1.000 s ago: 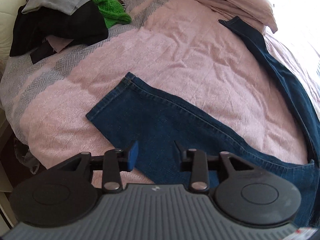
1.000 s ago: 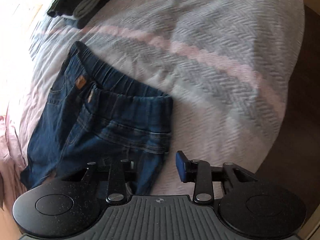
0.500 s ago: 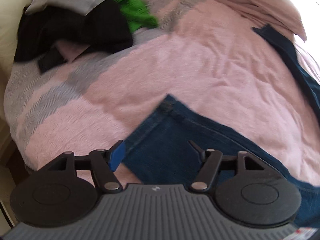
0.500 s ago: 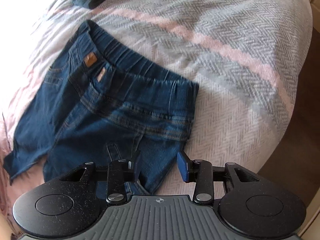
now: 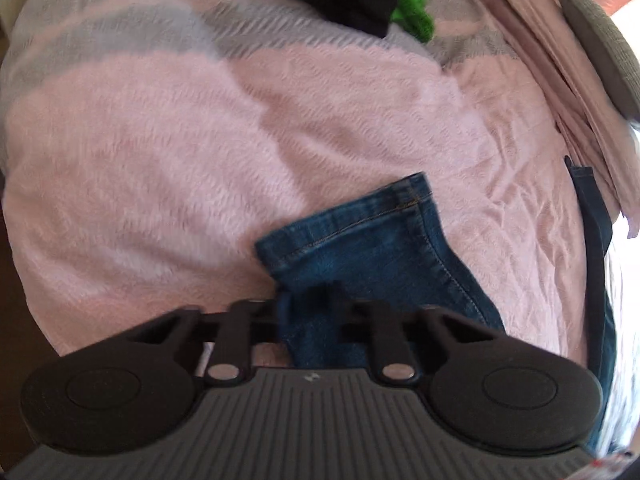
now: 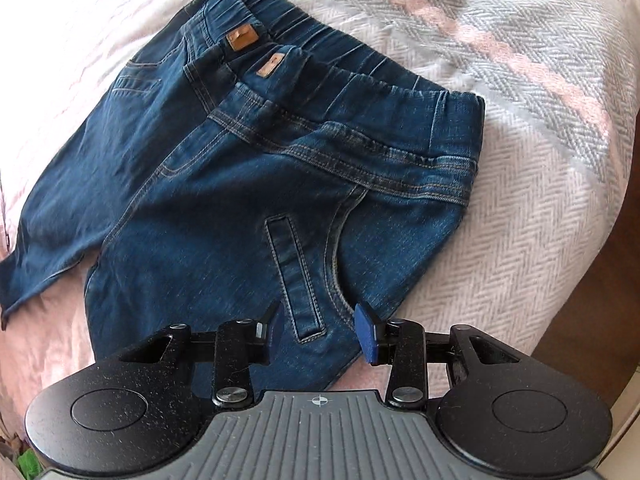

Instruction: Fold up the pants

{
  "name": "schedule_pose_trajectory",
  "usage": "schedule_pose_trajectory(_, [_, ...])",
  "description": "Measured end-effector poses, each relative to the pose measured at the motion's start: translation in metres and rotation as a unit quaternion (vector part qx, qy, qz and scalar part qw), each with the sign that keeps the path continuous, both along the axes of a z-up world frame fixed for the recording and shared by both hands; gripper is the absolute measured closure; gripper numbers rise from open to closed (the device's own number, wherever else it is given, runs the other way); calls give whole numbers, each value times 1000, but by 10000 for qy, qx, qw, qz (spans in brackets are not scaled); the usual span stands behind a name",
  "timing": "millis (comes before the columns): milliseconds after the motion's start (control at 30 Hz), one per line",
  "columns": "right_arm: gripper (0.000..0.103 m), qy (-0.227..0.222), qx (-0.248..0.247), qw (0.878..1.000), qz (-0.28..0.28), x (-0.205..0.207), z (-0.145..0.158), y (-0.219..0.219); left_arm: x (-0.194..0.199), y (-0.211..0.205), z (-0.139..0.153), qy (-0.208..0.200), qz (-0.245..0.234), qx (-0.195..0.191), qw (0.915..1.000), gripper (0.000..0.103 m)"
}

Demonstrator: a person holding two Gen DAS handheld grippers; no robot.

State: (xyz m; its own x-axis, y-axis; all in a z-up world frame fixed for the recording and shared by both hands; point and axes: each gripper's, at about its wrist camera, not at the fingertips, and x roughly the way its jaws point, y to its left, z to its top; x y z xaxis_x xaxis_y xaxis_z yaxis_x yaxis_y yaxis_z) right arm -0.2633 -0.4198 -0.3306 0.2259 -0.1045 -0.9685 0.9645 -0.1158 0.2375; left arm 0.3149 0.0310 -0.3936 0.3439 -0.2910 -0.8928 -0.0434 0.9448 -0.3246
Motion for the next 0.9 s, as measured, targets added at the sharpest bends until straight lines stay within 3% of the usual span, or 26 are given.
schedule_pose_trajectory(100, [67,53,23,10000,-62,-1,0,3,-9,17,40,-647,4,-519,9966,103])
schedule_pose_trajectory(133, [67,59,27,9999,-83,-3,0,4,-13,23,57,-939,-176,-798,9922,103])
schedule_pose_trajectory(200, [67,87,44,9999,-113,-7,1,6,-23,28,89,-1494,-740,-757,9831,102])
schedule_pose_trajectory(267, [67,106,53,9998,-140,-11,0,5,-22,30,95,-1690,-1119,-420,9783,100])
schedule_pose_trajectory(333, [67,117,108,9997,-170,-14,-3,3,-12,29,71,-1344,-1155,-30,9842,96])
schedule_pose_trajectory(400, [67,77,162,9997,-190,-16,-4,1,-3,18,42,-791,-1058,889,9872,88])
schedule_pose_trajectory(467, [67,43,173,9997,-151,-19,-2,-1,-5,18,29,-562,-702,1416,9858,85])
schedule_pose_trajectory(567, [67,105,107,9997,-176,-28,1,-9,-11,21,40,-617,-298,1211,9903,84])
schedule_pose_trajectory(700, [67,92,13,9983,-567,-41,3,-20,-1,-8,59,-715,-542,833,9925,77])
schedule_pose_trajectory(900, [67,-1,-168,9963,-838,-46,13,-42,41,-149,58,-790,-1468,-137,9859,72])
